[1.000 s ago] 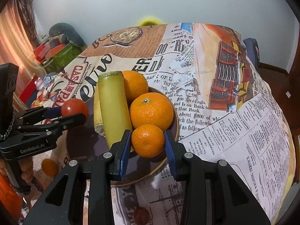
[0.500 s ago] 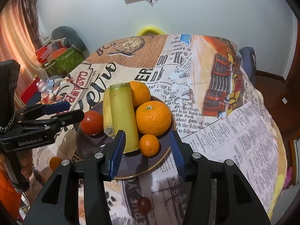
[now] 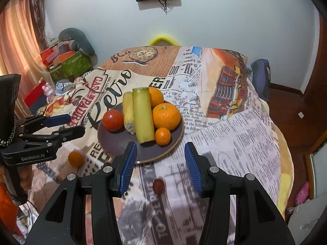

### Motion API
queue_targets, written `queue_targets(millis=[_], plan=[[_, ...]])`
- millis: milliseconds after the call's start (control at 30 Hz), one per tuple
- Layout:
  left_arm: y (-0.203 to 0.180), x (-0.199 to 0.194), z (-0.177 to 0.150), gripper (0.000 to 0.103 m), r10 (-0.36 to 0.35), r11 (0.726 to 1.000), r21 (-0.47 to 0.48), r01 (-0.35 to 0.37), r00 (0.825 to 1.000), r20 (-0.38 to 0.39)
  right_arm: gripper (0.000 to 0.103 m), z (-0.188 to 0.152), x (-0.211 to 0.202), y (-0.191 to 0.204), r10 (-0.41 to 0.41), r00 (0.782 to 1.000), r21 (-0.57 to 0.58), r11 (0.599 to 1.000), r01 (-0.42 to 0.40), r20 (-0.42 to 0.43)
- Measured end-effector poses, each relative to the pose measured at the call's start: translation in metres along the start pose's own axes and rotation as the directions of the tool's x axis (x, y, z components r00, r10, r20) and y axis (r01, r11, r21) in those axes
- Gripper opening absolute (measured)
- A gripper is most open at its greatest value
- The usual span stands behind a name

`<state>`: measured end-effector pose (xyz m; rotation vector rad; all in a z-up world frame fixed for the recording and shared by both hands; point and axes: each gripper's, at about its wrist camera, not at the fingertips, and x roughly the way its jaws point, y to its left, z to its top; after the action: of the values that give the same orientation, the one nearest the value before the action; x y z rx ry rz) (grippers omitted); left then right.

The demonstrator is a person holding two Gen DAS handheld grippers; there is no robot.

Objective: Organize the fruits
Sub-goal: 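Grasp the pale peeled fruit with the left tool while the right tool grasps a dark red date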

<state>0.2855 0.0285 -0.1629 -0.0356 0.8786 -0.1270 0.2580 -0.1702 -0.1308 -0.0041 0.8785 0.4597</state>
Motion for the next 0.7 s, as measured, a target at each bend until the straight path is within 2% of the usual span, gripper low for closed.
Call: queue_targets(millis=[267, 700], plan=[[-0.02, -0.001, -0.027, 0.064, -0.021, 1.0, 0.007, 0.021, 0.999, -0.048, 0.045, -0.015, -0.014, 0.006, -0.003, 1.0, -0.001, 1.0, 0.003, -0.007], [-0.051, 0.047, -0.079, 0.064, -0.01, 0.996, 0.089, 0.031, 0.976, -0.219, 0.045, -0.044, -0.009, -0.001, -0.002, 0.998, 0.03, 1.0, 0.004, -0.064]])
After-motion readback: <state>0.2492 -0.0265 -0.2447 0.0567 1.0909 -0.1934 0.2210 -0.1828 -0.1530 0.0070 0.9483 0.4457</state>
